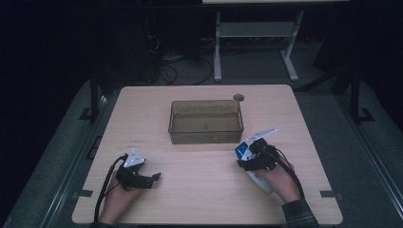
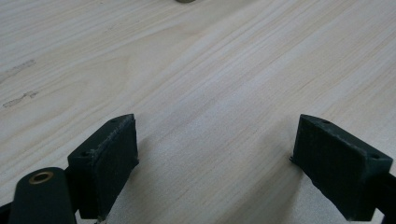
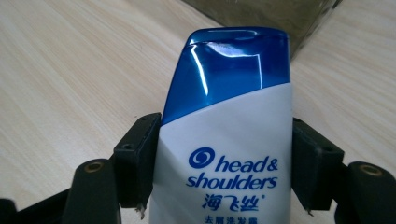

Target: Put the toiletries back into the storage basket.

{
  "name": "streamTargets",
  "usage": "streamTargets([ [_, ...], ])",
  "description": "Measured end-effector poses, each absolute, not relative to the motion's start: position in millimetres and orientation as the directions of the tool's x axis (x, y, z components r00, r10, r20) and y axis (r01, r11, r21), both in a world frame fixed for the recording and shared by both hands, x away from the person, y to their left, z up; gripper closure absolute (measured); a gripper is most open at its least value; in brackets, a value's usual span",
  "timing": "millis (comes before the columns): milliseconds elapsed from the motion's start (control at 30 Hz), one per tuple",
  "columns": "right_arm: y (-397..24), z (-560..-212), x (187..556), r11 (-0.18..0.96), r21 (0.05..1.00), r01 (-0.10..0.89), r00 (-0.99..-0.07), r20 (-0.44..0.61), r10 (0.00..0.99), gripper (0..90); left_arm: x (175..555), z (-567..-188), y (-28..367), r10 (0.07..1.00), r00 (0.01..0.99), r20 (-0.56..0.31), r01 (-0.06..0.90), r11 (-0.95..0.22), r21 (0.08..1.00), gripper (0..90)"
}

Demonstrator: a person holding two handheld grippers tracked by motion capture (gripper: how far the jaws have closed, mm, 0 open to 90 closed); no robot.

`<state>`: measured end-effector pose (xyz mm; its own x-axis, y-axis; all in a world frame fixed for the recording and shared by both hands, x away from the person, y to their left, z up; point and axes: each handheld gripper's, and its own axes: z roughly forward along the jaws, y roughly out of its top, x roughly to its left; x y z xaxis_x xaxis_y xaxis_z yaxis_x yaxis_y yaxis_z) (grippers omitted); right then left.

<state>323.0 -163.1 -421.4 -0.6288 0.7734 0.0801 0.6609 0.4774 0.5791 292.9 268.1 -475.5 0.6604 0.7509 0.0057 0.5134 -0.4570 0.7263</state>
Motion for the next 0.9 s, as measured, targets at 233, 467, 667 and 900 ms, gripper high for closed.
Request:
streamTargets([
  [233,-175,-410,311,0.436,0.638,0.635,-0.628,0.096,0.773,33.4,293,-476,268,0.753,0.659,0.005,0.513,-0.454,0.728,12.7],
  [467,-189,-400,300,0.378,0.705,0.6,-0.619,0.109,0.778,33.5,293,-475,268,0.751,0.661,0.006,0.513,-0.457,0.726,12.7],
  [667,-198,-394,291,0.328,0.745,0.581,-0.61,0.133,0.781,33.6,293,-475,268,0.751,0.661,0.006,0.513,-0.457,0.726,12.7],
  [900,-207,-389,285,0.283,0.785,0.551,-0.607,0.143,0.782,33.8,293,-475,268,0.751,0.661,0.006,0.513,-0.457,0.726,12.7],
])
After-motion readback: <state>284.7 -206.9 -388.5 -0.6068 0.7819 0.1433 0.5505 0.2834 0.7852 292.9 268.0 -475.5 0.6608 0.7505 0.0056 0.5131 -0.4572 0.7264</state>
